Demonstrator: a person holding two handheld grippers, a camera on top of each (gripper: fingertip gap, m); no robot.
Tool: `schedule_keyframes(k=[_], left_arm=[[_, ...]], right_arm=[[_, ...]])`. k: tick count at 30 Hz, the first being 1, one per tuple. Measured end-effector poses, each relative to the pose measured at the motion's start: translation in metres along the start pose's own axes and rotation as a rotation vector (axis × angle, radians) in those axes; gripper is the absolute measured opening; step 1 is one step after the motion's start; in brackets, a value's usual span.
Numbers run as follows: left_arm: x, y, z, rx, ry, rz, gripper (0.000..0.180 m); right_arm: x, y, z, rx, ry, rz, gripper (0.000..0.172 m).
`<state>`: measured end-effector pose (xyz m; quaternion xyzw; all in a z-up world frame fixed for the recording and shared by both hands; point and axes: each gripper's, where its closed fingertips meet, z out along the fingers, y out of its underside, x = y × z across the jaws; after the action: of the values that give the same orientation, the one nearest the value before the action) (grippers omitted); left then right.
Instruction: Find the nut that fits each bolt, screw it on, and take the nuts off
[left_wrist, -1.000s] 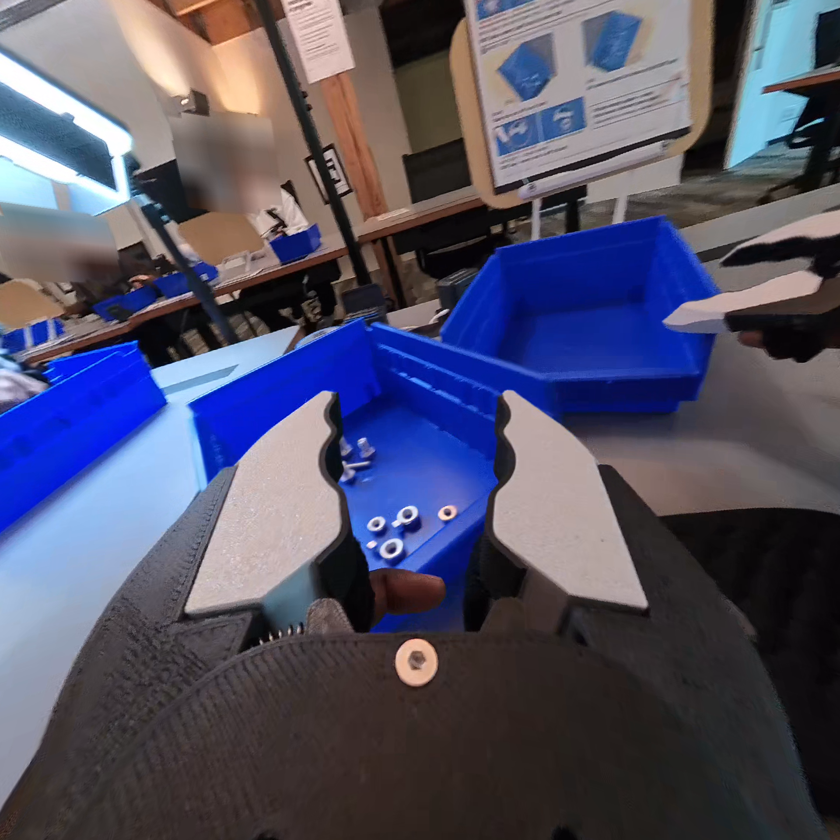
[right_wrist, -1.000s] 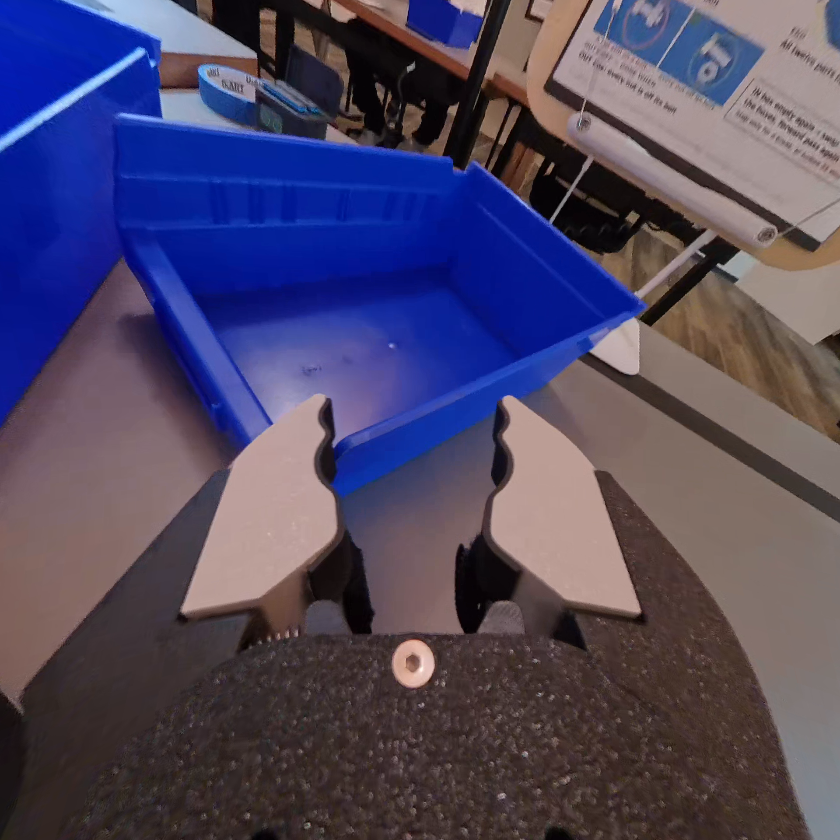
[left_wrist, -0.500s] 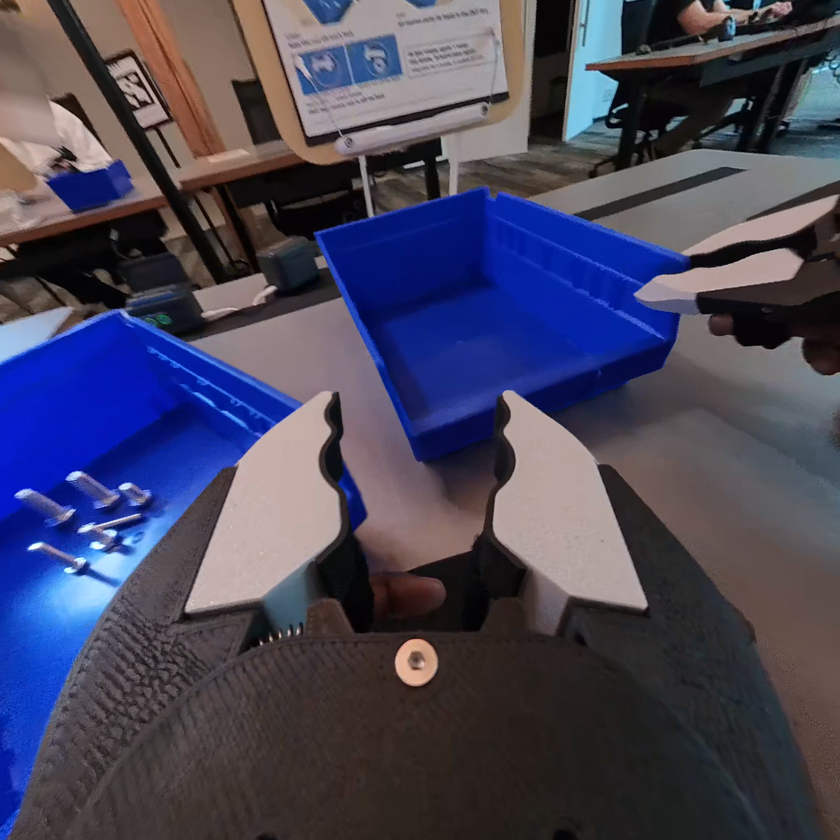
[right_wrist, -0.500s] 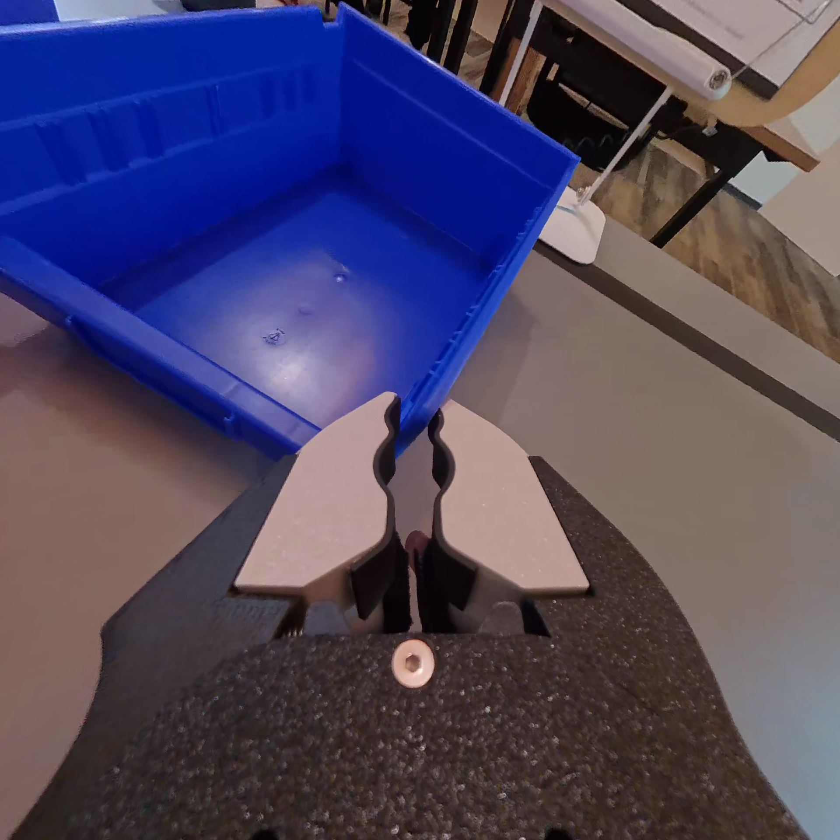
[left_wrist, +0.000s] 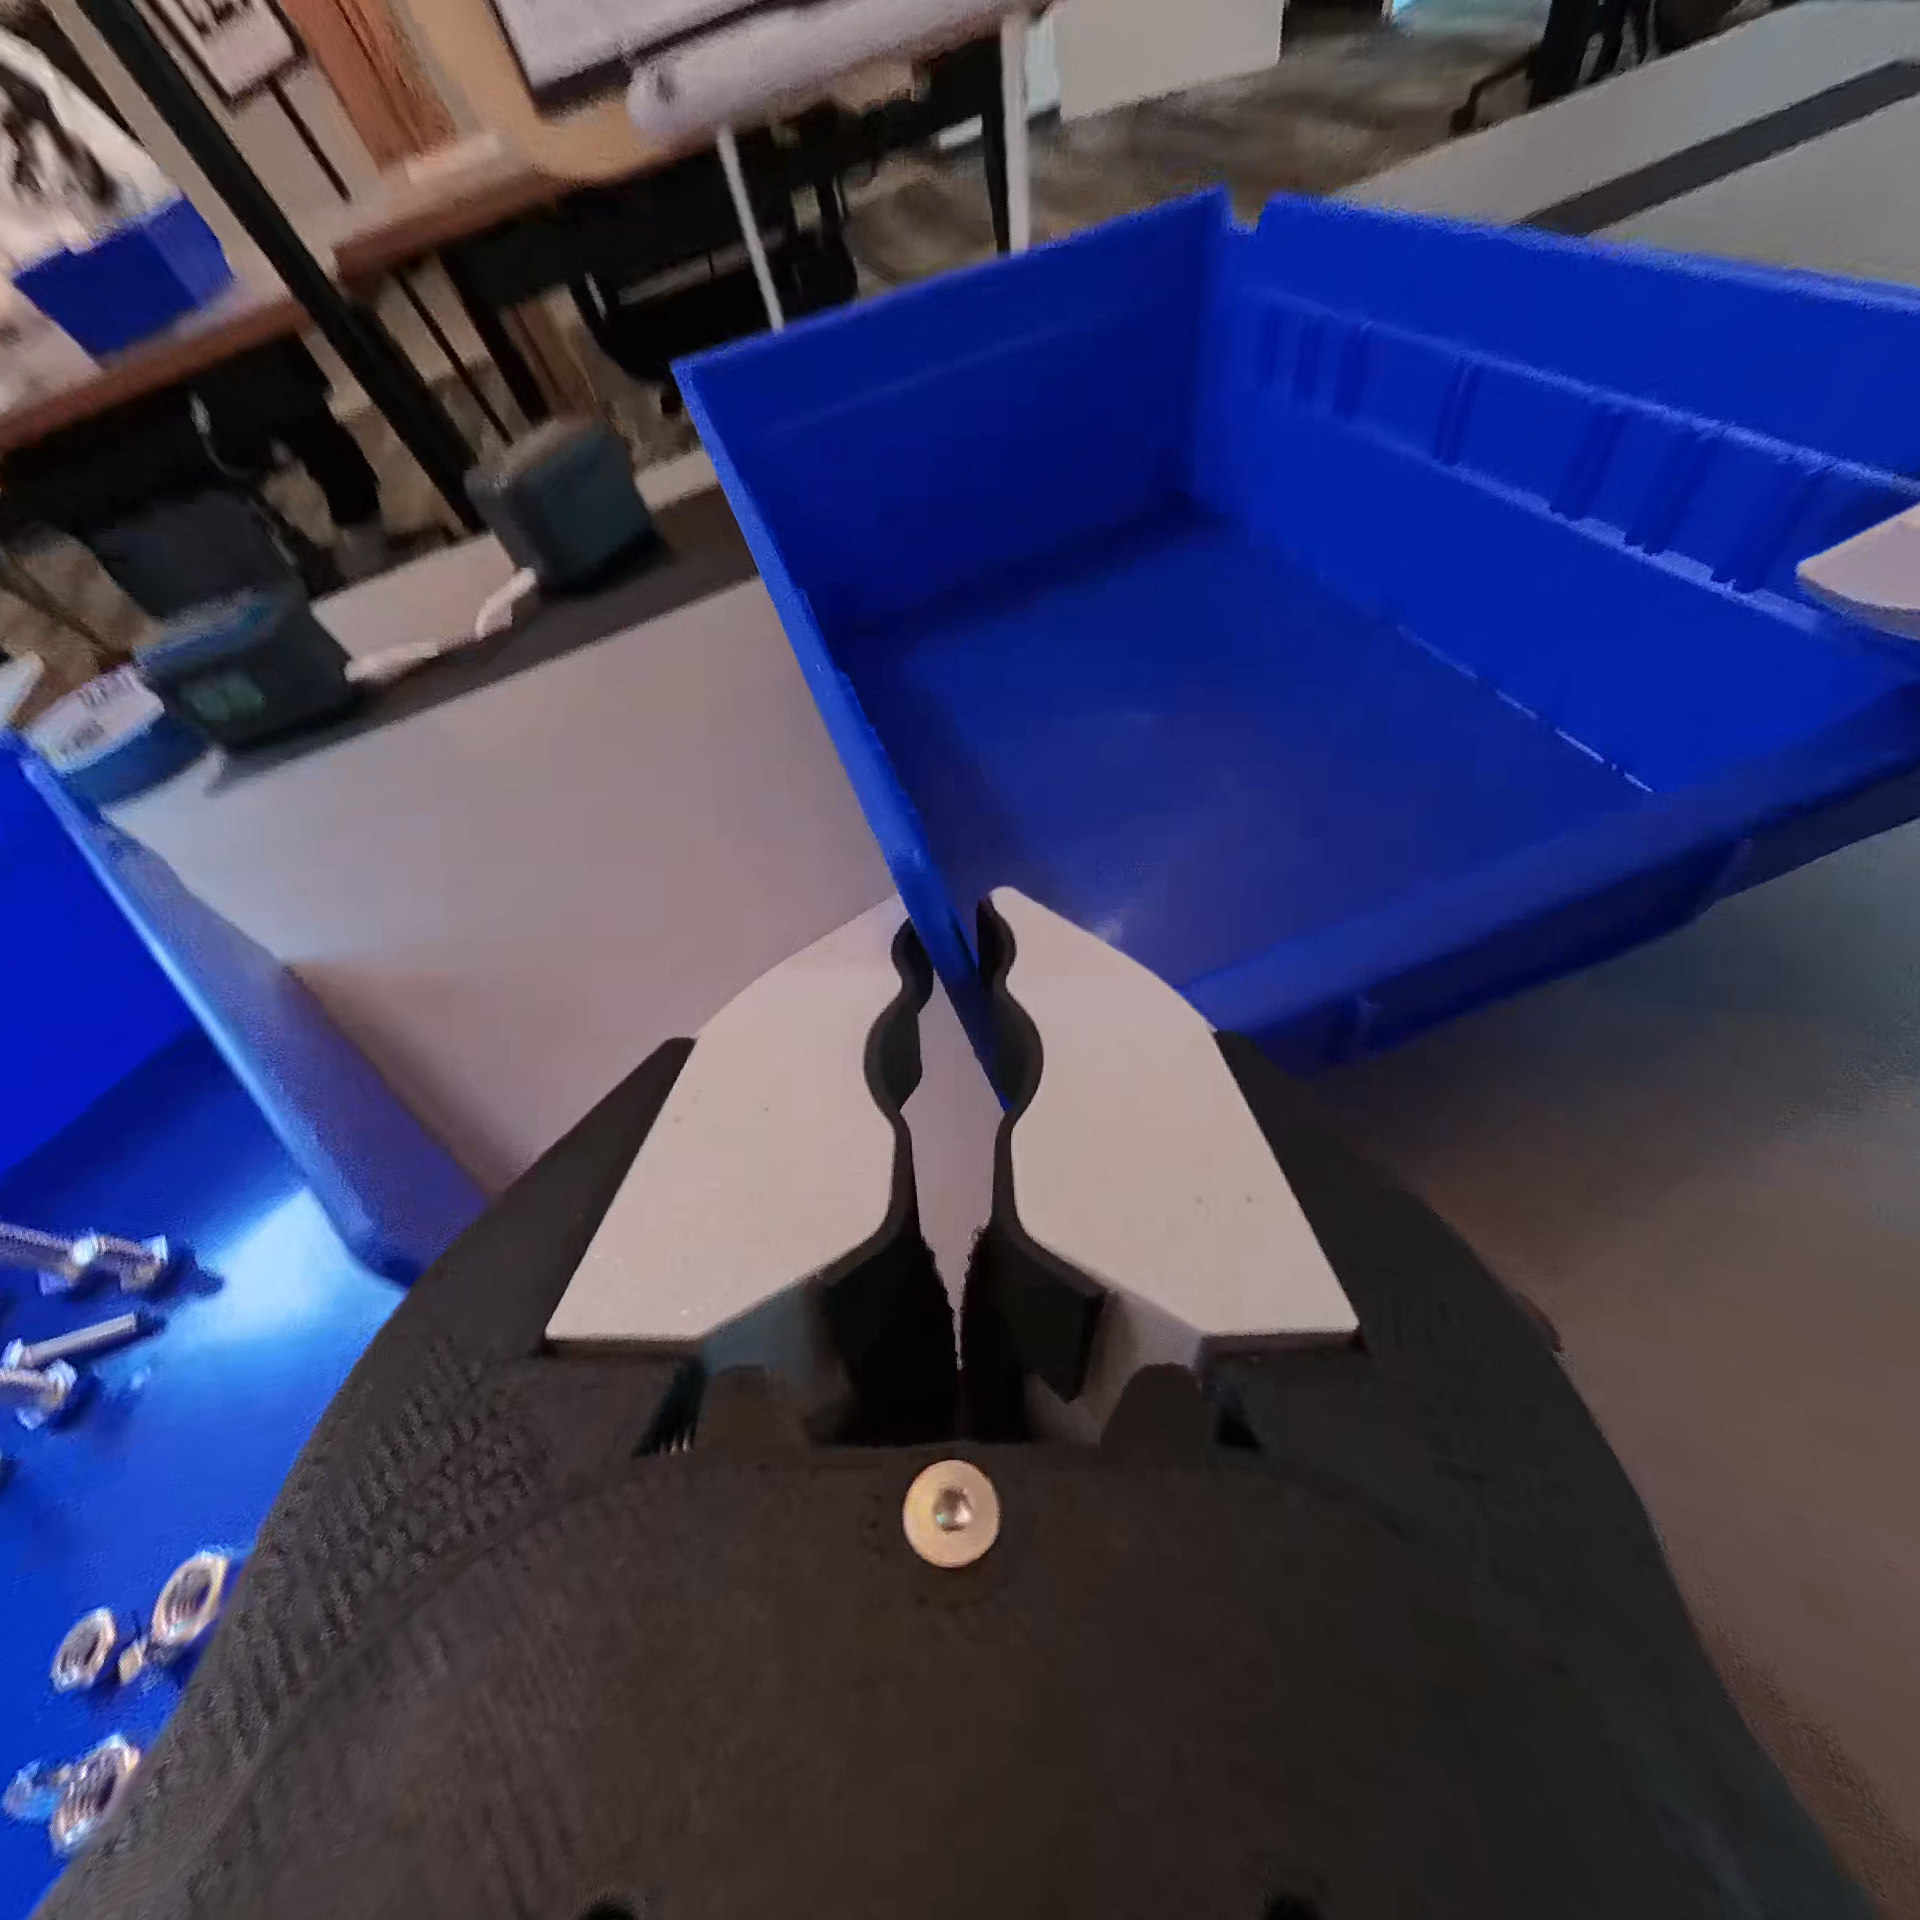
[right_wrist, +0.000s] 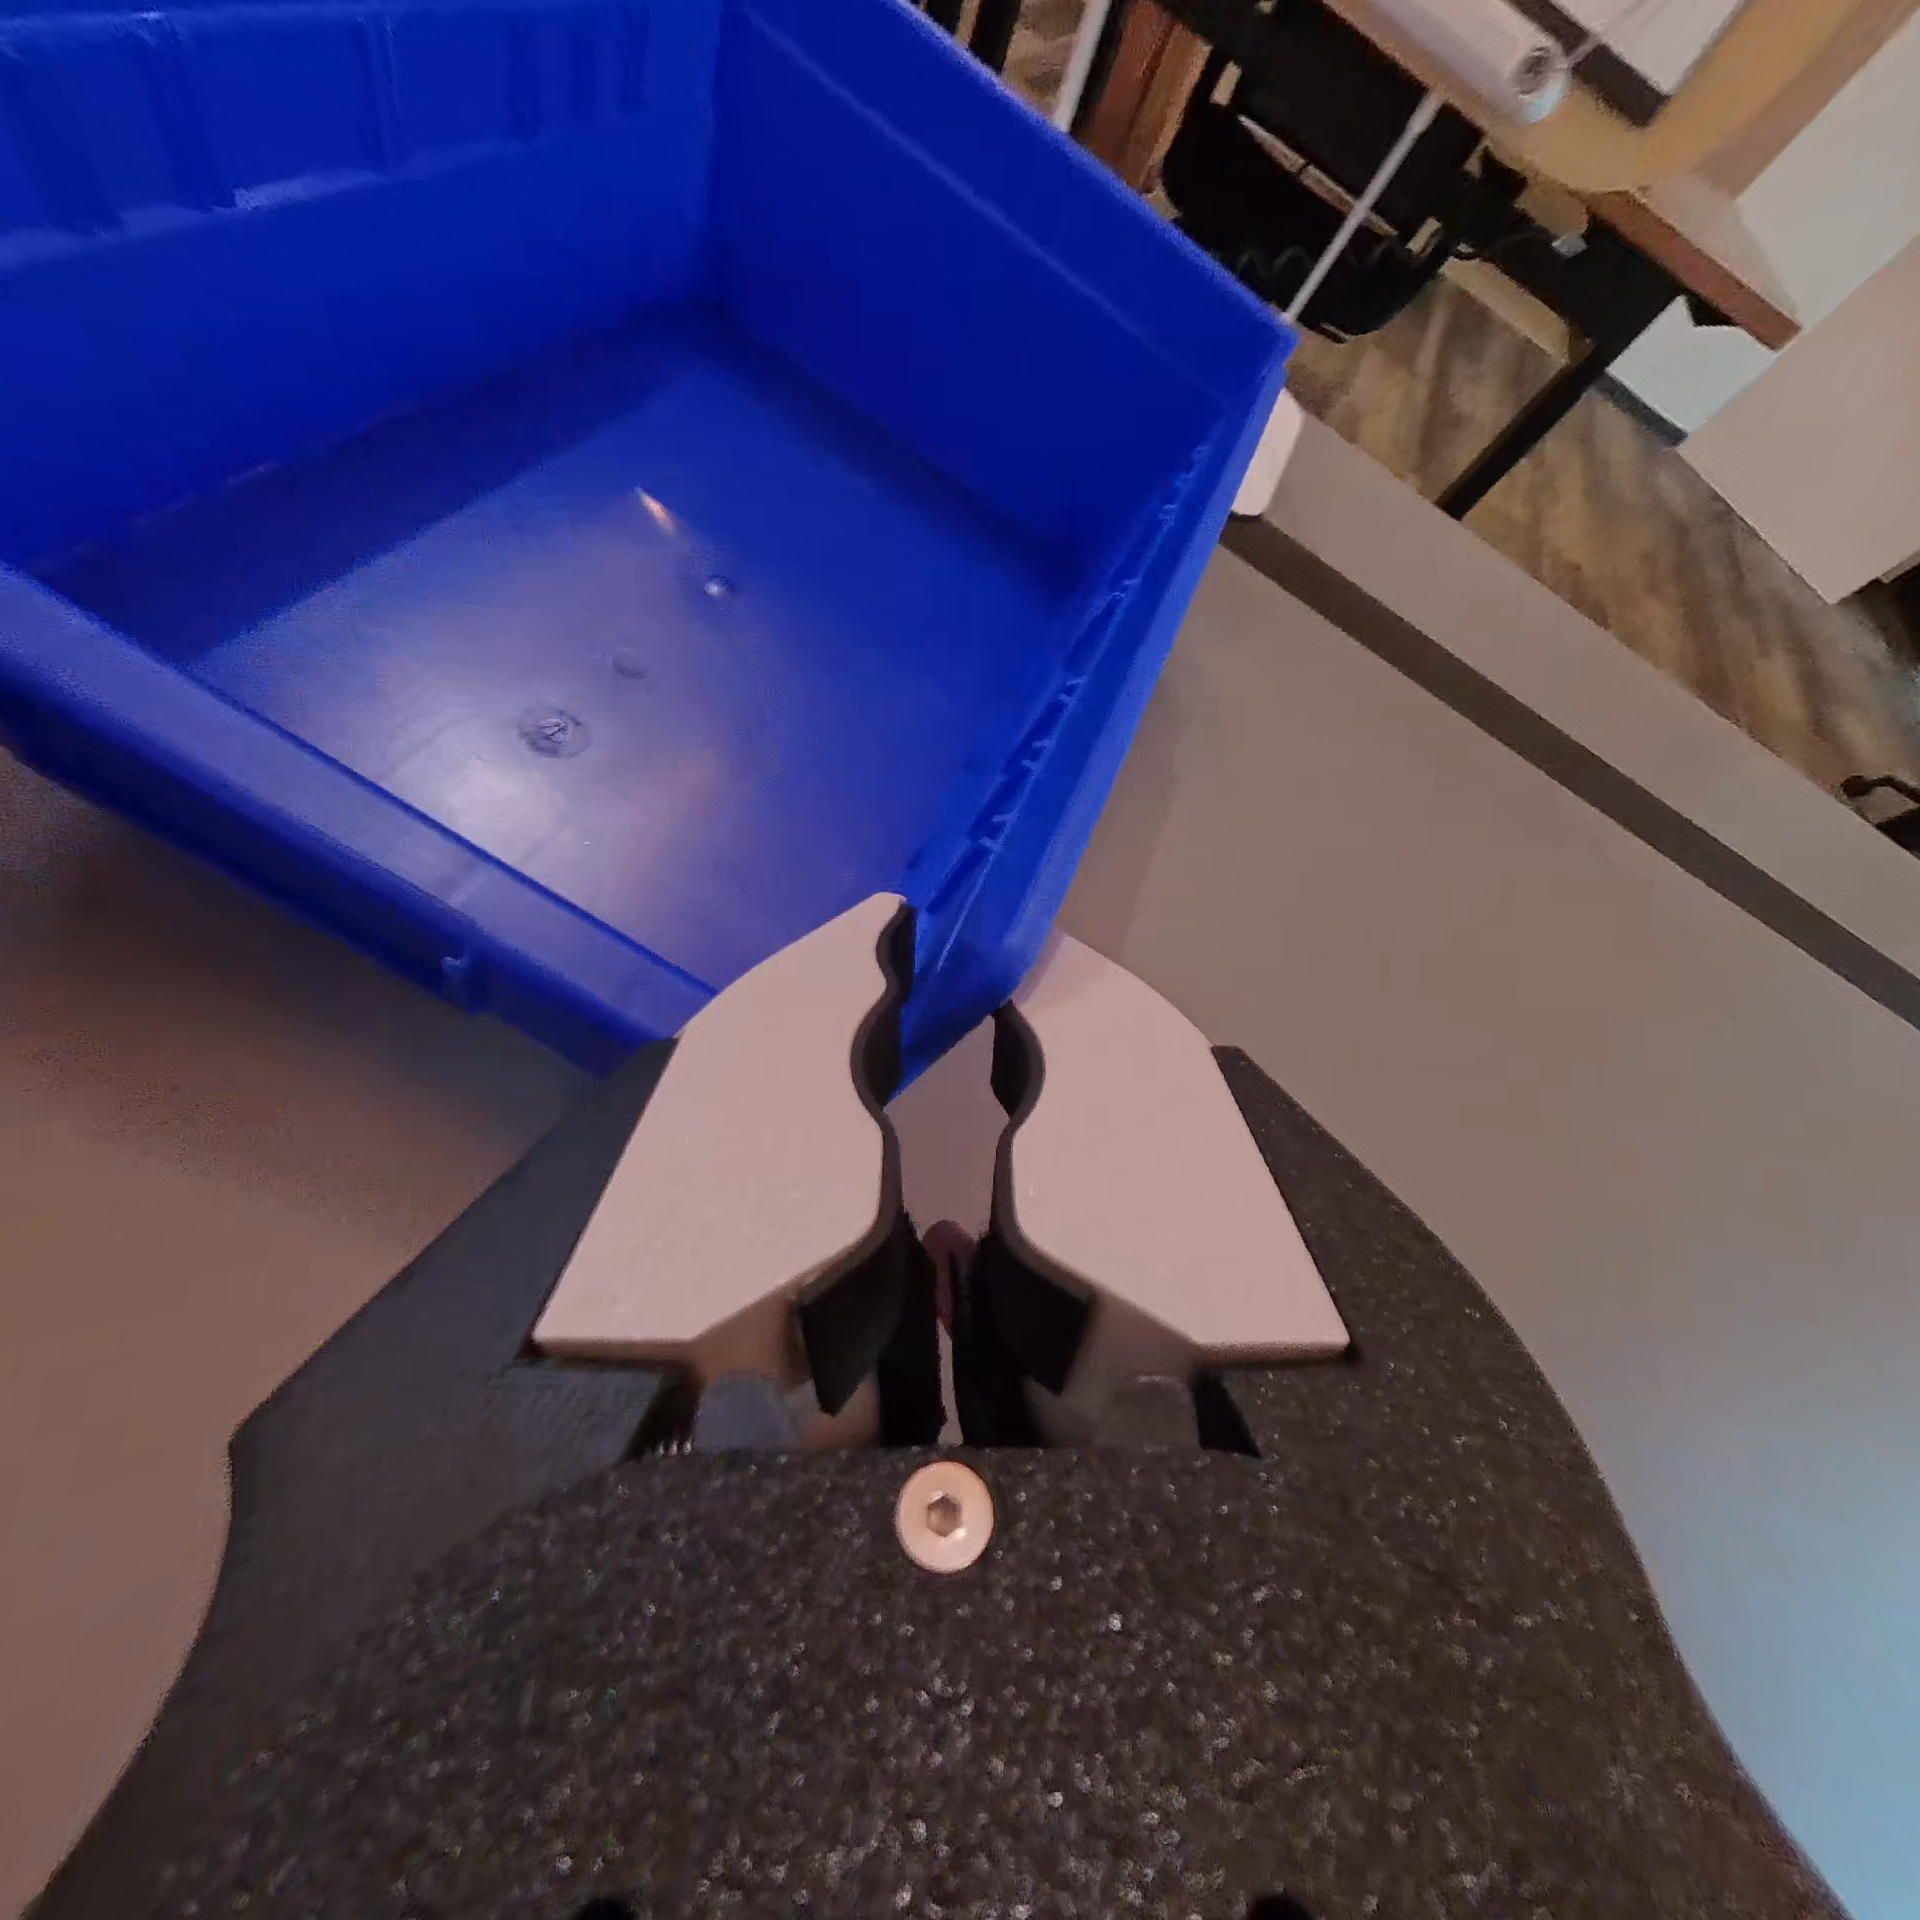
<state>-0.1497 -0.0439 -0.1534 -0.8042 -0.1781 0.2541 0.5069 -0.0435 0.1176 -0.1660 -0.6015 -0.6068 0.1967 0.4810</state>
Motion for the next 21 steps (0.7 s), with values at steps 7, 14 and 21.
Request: schedule_keyframes(k=[7, 14, 21], left_arm=[[0.066, -0.056, 0.017, 0.146, 0.039, 0.075, 0.007], [0.162, -0.09, 0.036, 0.225, 0.144, 0.119, 0.009], [0.247, -0.101, 0.05, 0.237, 0.228, 0.179, 0.012]], right_arm=[[0.074, 0.024, -0.032, 0.046, 0.097, 0.005, 0.012], [0.16, 0.069, -0.071, 0.038, 0.199, -0.035, 0.012], [0.223, 0.121, -0.101, 0.023, 0.265, -0.063, 0.012]])
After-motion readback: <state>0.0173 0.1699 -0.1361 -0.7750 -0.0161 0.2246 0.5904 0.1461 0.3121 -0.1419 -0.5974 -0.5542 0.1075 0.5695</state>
